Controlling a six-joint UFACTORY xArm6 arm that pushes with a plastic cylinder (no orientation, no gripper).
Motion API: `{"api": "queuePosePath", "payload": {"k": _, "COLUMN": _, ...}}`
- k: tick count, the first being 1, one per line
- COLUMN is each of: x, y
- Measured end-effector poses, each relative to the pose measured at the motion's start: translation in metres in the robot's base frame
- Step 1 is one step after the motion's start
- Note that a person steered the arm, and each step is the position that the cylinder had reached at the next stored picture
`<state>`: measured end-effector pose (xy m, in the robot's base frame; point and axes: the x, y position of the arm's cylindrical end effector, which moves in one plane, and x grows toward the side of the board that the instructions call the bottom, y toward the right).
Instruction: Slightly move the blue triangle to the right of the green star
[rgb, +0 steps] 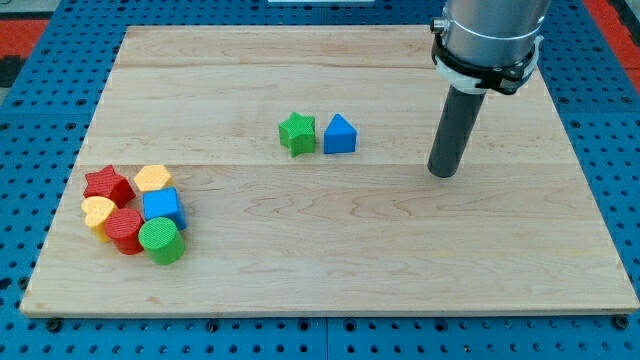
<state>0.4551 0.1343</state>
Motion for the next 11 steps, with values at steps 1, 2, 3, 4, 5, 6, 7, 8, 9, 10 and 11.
{"api": "queuePosePath", "payload": {"k": 1, "x": 0.0, "y": 0.002}}
{"api": "queuePosePath", "payload": {"k": 2, "x": 0.001, "y": 0.004}}
{"api": "queuePosePath", "payload": {"k": 3, "x": -0.027, "y": -0.017}}
{"api": "queuePosePath", "payload": {"k": 4, "x": -0.072, "y": -0.015}}
{"api": "queuePosePath", "payload": {"k": 5, "x": -0.114, "y": -0.015}}
{"api": "queuePosePath", "payload": {"k": 6, "x": -0.125, "y": -0.057}}
{"api": "queuePosePath", "payload": {"k": 7, "x": -0.098, "y": -0.085}}
{"api": "queuePosePath", "payload": {"k": 8, "x": -0.068, "y": -0.085}}
{"api": "queuePosePath", "payload": {"k": 9, "x": -0.035, "y": -0.083}}
{"api": "queuePosePath", "payload": {"k": 10, "x": 0.004, "y": -0.084}}
{"api": "queuePosePath", "payload": {"k": 11, "x": 0.007, "y": -0.148}}
